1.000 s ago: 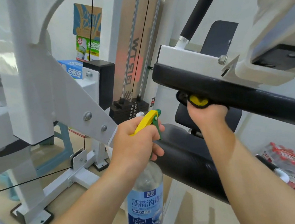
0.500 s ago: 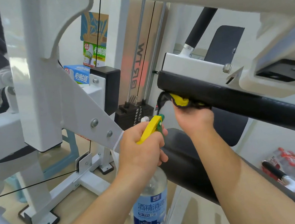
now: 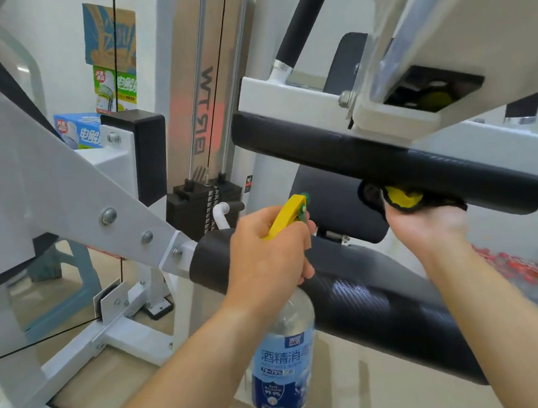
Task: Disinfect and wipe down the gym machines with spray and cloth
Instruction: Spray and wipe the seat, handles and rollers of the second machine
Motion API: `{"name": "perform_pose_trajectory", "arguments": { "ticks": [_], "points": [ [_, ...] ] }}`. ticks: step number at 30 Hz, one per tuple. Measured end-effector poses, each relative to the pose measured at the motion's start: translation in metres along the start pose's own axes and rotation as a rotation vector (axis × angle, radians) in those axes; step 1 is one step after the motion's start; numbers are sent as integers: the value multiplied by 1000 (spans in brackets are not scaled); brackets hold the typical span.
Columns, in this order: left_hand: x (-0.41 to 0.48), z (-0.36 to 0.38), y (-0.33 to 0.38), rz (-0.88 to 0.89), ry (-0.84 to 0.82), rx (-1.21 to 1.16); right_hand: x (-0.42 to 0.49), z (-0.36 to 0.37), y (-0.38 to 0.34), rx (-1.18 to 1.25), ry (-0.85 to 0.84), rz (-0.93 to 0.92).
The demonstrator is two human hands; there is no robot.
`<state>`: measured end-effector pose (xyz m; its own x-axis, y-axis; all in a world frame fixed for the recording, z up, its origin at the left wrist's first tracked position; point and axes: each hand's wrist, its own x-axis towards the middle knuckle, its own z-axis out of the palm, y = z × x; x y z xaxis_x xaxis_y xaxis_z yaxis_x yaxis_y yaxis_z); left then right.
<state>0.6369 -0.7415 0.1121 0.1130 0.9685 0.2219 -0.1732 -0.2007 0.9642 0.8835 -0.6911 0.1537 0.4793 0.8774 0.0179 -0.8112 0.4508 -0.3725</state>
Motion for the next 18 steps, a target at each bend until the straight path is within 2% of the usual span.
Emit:
{"name": "perform_pose_trajectory", "arguments": {
  "ticks": [3, 5, 9, 11, 13, 14, 15, 18],
  "points": [
    [1, 7, 1, -22, -10, -32, 16, 18, 34, -72, 39, 47],
    [0, 7, 1, -24, -3, -24, 20, 30, 63, -75, -4, 121],
    [-3, 6, 1, -18, 9, -2, 6, 34, 91, -29, -76, 250],
    [-5, 6, 1, -18, 12, 3, 8, 22, 82, 118, -15, 301],
    [-6, 6, 1, -21, 11, 3, 5, 17, 61, 90, 32, 235],
    [-7, 6, 2, -23, 11, 2, 11, 9, 49, 104, -50, 233],
    [-7, 6, 2, -24, 10, 0, 11, 1, 30, 21, -55, 156],
    [-10, 6, 4, -31, -4, 4, 1, -14, -22, -129, 66, 8]
  ]
}}
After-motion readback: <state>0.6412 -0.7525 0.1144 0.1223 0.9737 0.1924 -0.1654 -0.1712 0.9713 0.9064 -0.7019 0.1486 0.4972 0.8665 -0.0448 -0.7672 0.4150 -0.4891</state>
